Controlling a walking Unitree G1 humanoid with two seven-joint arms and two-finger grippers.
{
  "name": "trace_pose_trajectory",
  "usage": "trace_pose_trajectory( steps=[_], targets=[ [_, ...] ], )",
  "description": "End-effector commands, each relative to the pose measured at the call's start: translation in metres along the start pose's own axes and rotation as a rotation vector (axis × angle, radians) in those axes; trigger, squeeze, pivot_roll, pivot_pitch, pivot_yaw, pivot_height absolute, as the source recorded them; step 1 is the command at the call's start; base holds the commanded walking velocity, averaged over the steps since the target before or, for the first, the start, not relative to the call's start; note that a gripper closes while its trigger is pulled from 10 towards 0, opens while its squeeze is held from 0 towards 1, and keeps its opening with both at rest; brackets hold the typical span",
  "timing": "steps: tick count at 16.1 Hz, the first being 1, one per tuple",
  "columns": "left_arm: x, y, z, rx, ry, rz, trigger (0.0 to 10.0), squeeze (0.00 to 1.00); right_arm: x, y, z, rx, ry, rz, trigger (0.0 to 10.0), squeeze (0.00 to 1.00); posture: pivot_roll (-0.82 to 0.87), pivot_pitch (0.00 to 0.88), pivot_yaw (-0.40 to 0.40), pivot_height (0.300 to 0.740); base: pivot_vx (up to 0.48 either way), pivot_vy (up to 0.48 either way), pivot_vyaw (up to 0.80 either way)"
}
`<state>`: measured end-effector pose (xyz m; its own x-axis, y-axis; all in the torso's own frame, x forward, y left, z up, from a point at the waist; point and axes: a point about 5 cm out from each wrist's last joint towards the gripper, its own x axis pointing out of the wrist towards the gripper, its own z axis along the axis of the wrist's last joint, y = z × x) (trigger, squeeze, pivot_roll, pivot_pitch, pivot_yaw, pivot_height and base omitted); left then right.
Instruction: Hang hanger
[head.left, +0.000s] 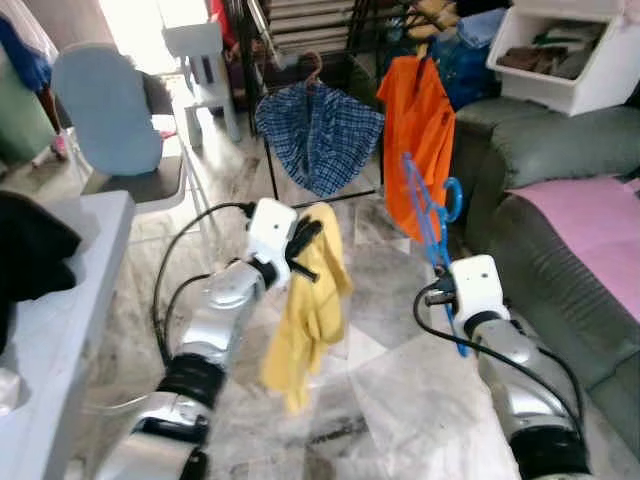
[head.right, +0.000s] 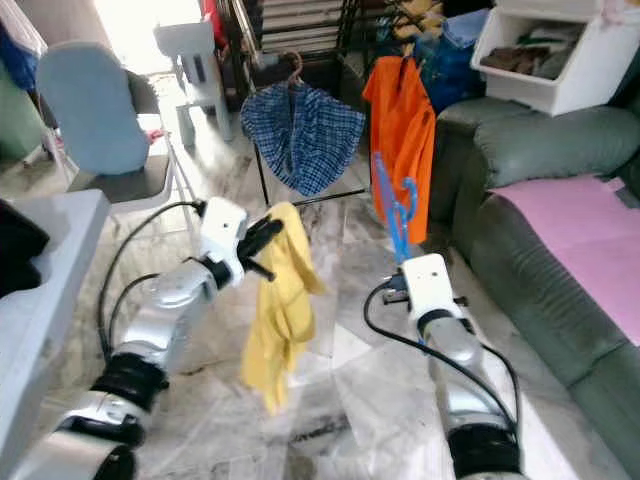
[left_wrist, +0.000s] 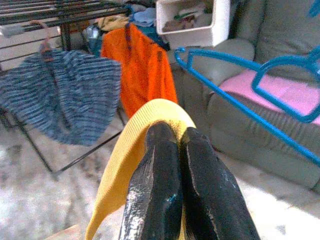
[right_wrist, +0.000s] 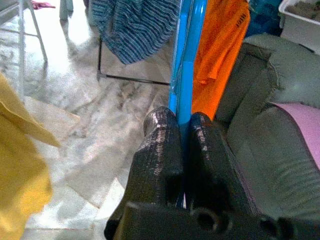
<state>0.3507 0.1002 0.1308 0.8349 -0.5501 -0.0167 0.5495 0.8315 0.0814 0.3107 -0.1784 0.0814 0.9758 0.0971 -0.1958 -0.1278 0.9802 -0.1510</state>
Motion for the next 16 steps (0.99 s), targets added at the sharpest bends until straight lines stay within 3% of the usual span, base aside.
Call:
trace_pose_trajectory(
  steps=[1,4,6,10,16],
  targets=[
    [0.003,0.001,0.011,0.042,-0.048,0.011,10.0,0.00,0.001,-0.003,0.008,-0.018,-0.022,0.016,10.0,0.00,-0.15,0.000,0.064,0.740,0.000,0.000,0.00],
    [0.003,0.005,0.015,0.085,-0.053,-0.001,10.0,0.00,0.002,-0.010,0.007,-0.036,-0.006,0.027,10.0,0.00,-0.15,0.000,0.064,0.740,0.000,0.000,0.00],
    [0.003,0.006,0.018,0.068,-0.076,-0.008,10.0,0.00,0.004,-0.012,0.007,-0.040,-0.003,0.026,10.0,0.00,-0.15,0.000,0.064,0.740,0.000,0.000,0.00],
    [0.003,-0.002,0.016,0.034,-0.088,-0.026,10.0,0.00,0.005,-0.001,0.007,-0.049,-0.004,0.064,10.0,0.00,-0.15,0.000,0.067,0.740,0.000,0.000,0.00],
    [0.002,-0.003,0.014,0.018,-0.084,-0.033,10.0,0.00,0.003,0.003,0.005,-0.056,0.001,0.078,10.0,0.00,-0.15,0.000,0.070,0.740,0.000,-0.377,0.00]
  ],
)
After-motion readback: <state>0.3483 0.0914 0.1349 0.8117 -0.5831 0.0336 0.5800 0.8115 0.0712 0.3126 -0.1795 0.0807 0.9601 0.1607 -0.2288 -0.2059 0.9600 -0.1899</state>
